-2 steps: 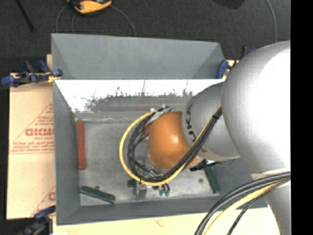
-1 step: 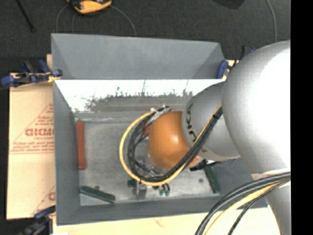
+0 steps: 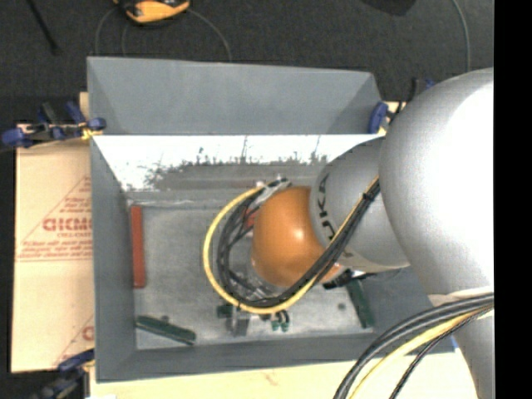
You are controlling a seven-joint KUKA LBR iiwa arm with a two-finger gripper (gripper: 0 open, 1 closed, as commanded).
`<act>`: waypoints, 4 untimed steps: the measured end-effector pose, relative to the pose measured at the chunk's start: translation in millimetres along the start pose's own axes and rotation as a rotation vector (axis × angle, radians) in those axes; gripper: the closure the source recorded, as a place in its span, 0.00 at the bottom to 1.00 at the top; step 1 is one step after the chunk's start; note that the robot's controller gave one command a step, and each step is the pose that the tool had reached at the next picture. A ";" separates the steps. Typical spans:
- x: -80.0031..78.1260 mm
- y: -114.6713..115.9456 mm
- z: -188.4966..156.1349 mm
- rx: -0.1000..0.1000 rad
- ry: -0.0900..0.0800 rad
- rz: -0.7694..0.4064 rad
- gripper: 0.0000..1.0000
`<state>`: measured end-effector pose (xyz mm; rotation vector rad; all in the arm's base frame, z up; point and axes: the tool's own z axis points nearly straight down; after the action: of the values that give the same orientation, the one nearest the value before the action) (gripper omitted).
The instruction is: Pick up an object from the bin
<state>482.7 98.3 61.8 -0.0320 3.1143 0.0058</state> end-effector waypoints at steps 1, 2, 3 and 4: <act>1.1 -0.2 -7.0 0.002 0.012 0.001 1.00; 4.6 -0.4 -24.6 0.003 0.027 0.001 1.00; 3.2 -0.2 -40.4 0.003 0.026 0.002 1.00; 2.1 -0.2 -52.1 0.002 0.023 0.003 1.00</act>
Offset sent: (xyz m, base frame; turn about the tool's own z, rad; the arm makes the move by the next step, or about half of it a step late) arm -0.0002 0.0001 0.0082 -0.0001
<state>479.2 97.8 113.8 -0.0276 3.1373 0.0021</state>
